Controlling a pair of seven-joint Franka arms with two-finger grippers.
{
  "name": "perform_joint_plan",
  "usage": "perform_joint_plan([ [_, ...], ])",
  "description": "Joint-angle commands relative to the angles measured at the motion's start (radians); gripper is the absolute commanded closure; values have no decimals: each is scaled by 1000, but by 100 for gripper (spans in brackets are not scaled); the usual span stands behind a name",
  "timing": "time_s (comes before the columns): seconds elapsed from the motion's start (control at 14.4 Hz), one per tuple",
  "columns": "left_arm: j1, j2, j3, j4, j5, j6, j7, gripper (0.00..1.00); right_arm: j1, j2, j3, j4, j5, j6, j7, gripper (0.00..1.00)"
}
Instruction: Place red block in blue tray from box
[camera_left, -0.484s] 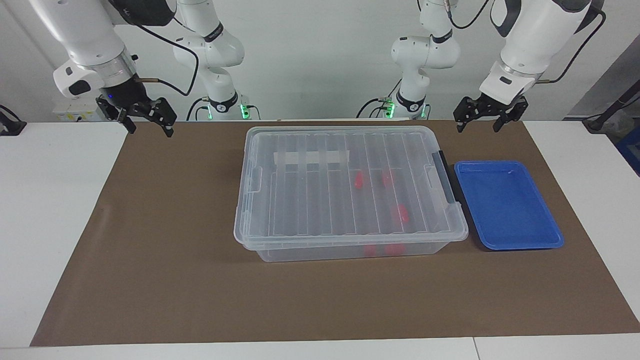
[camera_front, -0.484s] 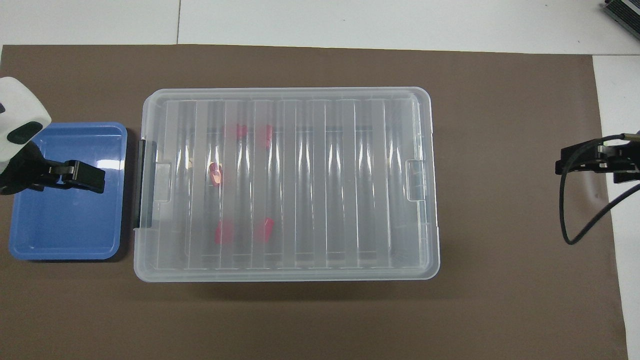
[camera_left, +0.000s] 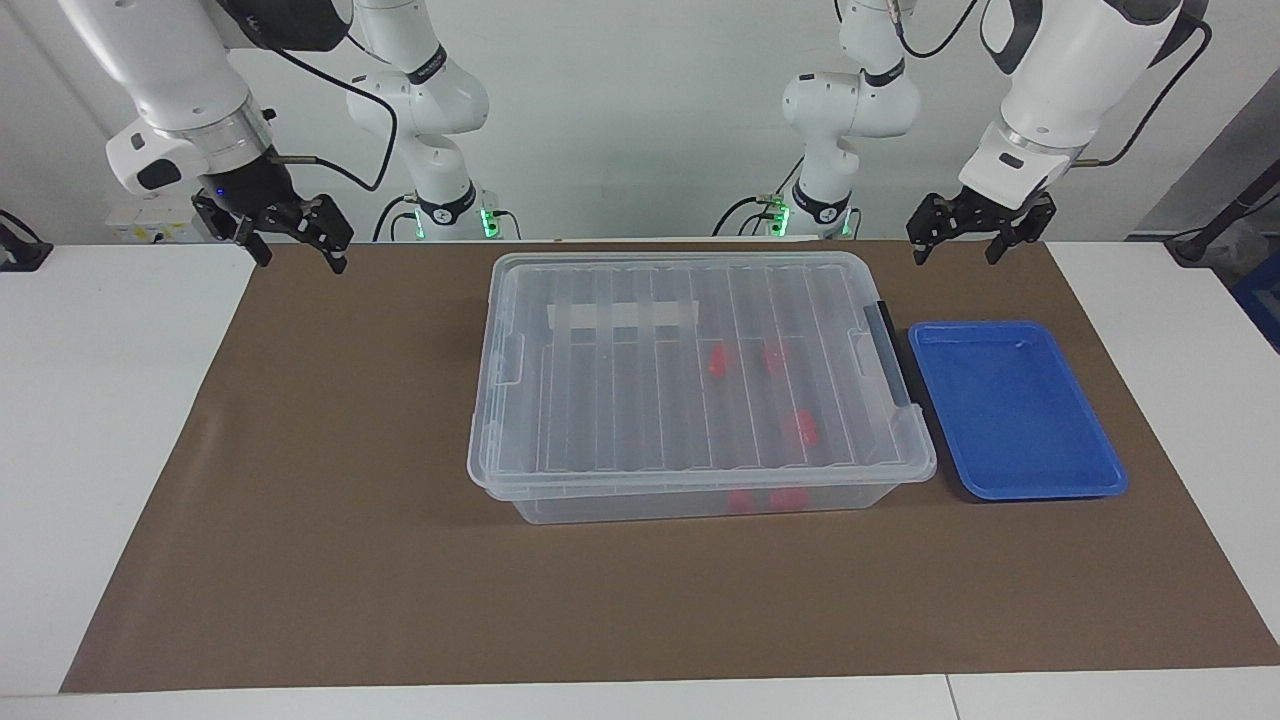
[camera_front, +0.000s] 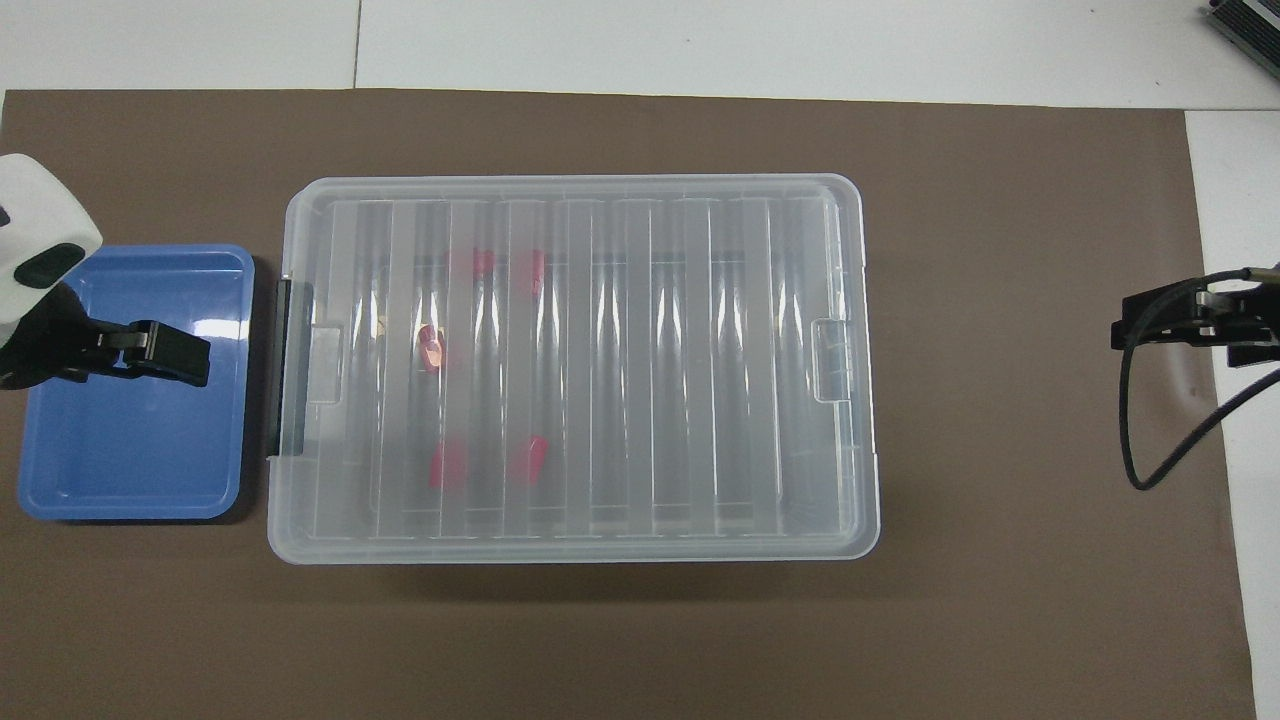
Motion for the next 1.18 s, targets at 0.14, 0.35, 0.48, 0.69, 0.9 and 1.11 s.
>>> perform_joint_plan([
  [0.14, 9, -22, -6, -23, -9, -1, -1, 0, 1, -28, 11, -56, -7, 44, 20, 0],
  [0.35, 9, -22, -4, -23, -9, -1, -1, 0, 13, -36, 31, -113, 1, 136, 92, 0],
  [0.48, 9, -22, -4, -23, -9, -1, -1, 0, 59, -39, 34, -153, 2, 185, 96, 0],
  [0.69, 9, -22, -6, -23, -9, -1, -1, 0, 113, -31, 34, -216, 2, 303, 108, 0],
  [0.9, 9, -22, -6, -23, -9, -1, -1, 0, 160, 12, 34, -237, 2, 380, 145, 0],
  [1.11, 9, -22, -4, -23, -9, -3, -1, 0, 199, 55, 34, -239, 2, 409, 195, 0],
])
